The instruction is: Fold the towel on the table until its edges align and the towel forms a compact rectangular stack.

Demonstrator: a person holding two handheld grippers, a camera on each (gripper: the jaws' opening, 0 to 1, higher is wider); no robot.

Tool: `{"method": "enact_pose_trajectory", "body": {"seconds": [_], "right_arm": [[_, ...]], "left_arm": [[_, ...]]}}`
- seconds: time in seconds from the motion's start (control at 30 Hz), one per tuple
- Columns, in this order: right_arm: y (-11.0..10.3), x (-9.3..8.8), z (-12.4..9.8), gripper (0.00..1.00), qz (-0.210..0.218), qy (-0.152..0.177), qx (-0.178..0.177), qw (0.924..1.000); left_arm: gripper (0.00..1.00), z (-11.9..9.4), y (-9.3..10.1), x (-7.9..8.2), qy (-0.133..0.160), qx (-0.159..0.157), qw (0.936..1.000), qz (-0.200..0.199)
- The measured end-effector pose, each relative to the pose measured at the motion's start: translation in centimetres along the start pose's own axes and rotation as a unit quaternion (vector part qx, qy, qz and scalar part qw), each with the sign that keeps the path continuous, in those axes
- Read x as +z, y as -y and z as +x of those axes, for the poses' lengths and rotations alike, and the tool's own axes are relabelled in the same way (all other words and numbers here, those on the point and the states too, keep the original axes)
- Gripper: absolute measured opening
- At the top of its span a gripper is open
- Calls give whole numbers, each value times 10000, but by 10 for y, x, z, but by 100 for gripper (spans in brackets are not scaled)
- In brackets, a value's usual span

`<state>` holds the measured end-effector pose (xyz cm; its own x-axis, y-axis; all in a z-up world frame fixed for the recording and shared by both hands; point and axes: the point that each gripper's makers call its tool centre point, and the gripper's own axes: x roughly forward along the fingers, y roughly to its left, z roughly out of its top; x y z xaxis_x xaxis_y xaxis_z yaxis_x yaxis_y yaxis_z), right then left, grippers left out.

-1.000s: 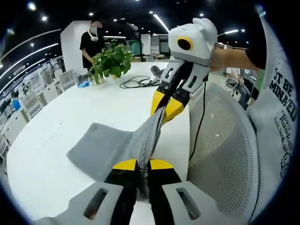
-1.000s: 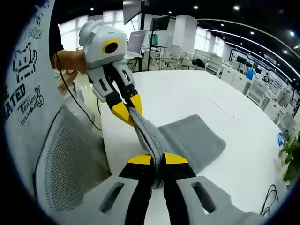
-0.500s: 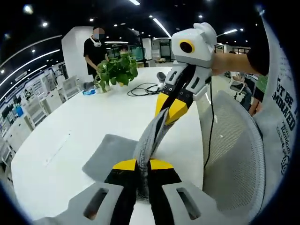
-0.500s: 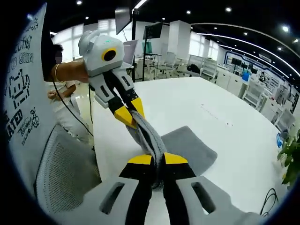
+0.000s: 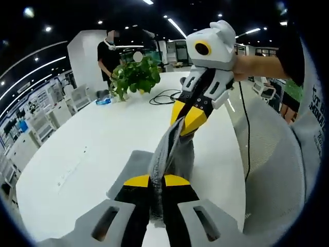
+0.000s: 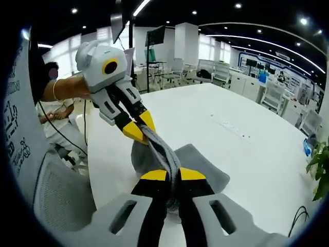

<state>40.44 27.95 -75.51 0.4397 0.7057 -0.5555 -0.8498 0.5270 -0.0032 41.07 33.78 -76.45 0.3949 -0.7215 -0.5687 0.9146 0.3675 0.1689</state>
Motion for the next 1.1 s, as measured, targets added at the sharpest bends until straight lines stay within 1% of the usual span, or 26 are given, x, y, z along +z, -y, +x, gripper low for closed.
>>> {"method": "enact_pose_trajectory", "body": {"seconds": [0.07, 0.17, 0.27, 0.3, 0.4, 0.53, 0.6, 0.7, 0.73, 0.83, 1.0, 1.03, 1.1], "right_arm": [[6, -2, 4, 4, 123, -51, -31, 9999], [18, -7, 15, 4, 367, -113, -40, 9993], [29, -11, 23, 4, 454, -107, -55, 9989], [31, -13, 26, 4, 546, -78, -18, 9985], [38, -18, 34, 5, 618, -75, 33, 9981], [47, -27, 45, 5, 677, -188, 48, 9975], [52, -33, 51, 5, 694, -253, 59, 9973], [59, -37, 58, 5, 762, -299, 62, 9966], [63, -39, 60, 5, 806, -295, 51, 9963], [70, -43, 68, 6, 929, -281, 38, 9953], [76, -58, 85, 6, 1015, -315, -68, 9943], [77, -60, 87, 7, 1040, -311, -82, 9941], [80, -63, 88, 8, 1025, -291, -138, 9942]], "left_arm": [[7, 5, -5, -2, -8, 3, 10000, 18], [7, 17, -16, -8, -50, -6, 9999, -95], [7, 27, -23, -13, -110, -14, 9999, -69], [8, 29, -25, -15, -135, -16, 9999, -52], [8, 38, -32, -23, -192, -61, 9998, -50], [8, 54, -37, -34, -331, -164, 9992, -139], [8, 60, -39, -39, -382, -164, 9991, -121], [8, 67, -44, -44, -423, -163, 9987, -212], [8, 71, -46, -46, -430, -137, 9985, -310], [8, 77, -49, -53, -467, -65, 9982, -379], [9, 90, -52, -69, -596, -9, 9970, -491], [9, 91, -53, -71, -618, -1, 9968, -512], [11, 93, -54, -72, -573, 16, 9971, -495]]}}
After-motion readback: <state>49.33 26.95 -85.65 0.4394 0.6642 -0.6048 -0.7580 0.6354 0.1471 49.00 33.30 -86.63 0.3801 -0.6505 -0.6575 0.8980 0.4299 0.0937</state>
